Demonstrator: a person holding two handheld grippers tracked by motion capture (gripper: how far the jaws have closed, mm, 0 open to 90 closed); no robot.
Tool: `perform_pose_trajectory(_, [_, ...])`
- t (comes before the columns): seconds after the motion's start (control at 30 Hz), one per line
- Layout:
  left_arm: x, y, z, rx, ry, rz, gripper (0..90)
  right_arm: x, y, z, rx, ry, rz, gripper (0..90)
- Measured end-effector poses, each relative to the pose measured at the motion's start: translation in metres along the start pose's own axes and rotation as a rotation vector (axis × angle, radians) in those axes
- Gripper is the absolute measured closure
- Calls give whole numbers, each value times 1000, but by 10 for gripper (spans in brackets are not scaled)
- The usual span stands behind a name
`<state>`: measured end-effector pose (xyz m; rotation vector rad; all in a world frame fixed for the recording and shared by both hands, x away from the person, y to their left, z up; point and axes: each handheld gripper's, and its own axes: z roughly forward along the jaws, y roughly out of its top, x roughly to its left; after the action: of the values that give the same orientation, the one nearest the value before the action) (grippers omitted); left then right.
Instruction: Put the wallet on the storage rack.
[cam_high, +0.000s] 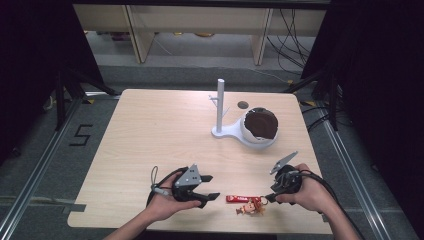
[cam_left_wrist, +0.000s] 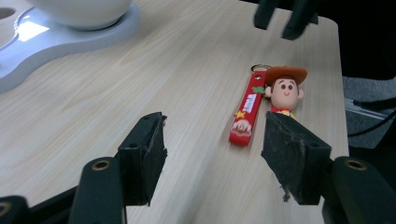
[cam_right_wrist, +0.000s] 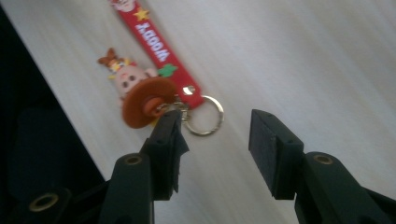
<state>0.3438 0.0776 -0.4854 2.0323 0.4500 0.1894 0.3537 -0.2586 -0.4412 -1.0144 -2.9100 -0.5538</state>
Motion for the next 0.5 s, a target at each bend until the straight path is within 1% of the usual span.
perform_pose_trajectory(0.03, [1,-2,-2,-11,-2,-12,381,4,0,3,17,-6,-5,547])
perform_pose_trajectory(0.07, [2,-4,-6,-10,4,-16,381,6,0,4,19,1,5,547])
perform_pose_trajectory(0.1, [2,-6,-8,-16,14,-24,381,4,0,7,17,1,-21,549])
perform_pose_trajectory(0.13, [2,-8,-11,-21,19,-30,381,3,-1,9,21,-8,2,562])
perform_pose_trajectory(0.17, [2,-9,-13,-19,25,-32,381,2,-2,11,32,-7,25,571])
perform_pose_trajectory(0.2, [3,-11,-15,-28,26,-37,381,-2,-2,13,38,-14,29,587])
perform_pose_trajectory(0.23, [3,-12,-17,-30,31,-39,381,-5,-4,15,54,-24,46,615])
perform_pose_trajectory(0.27, [4,-14,-19,-26,41,-39,381,-6,-4,18,67,-19,74,630])
perform_pose_trajectory(0.3, [3,-15,-20,-33,45,-47,381,-8,-5,21,77,-18,71,634])
perform_pose_trajectory(0.33, [4,-16,-21,-38,41,-51,381,-8,-5,22,89,-11,88,638])
perform_pose_trajectory(0.37, [5,-17,-24,-30,54,-52,381,-9,-4,23,91,-10,81,644])
perform_pose_trajectory(0.43, [6,-20,-26,-40,54,-64,381,-8,-1,24,95,-5,104,669])
perform_pose_trajectory(0.47, [7,-21,-27,-35,62,-61,381,-10,2,25,97,-20,100,686])
perform_pose_trajectory(0.5, [7,-22,-29,-37,69,-68,381,-10,3,26,102,-19,102,696])
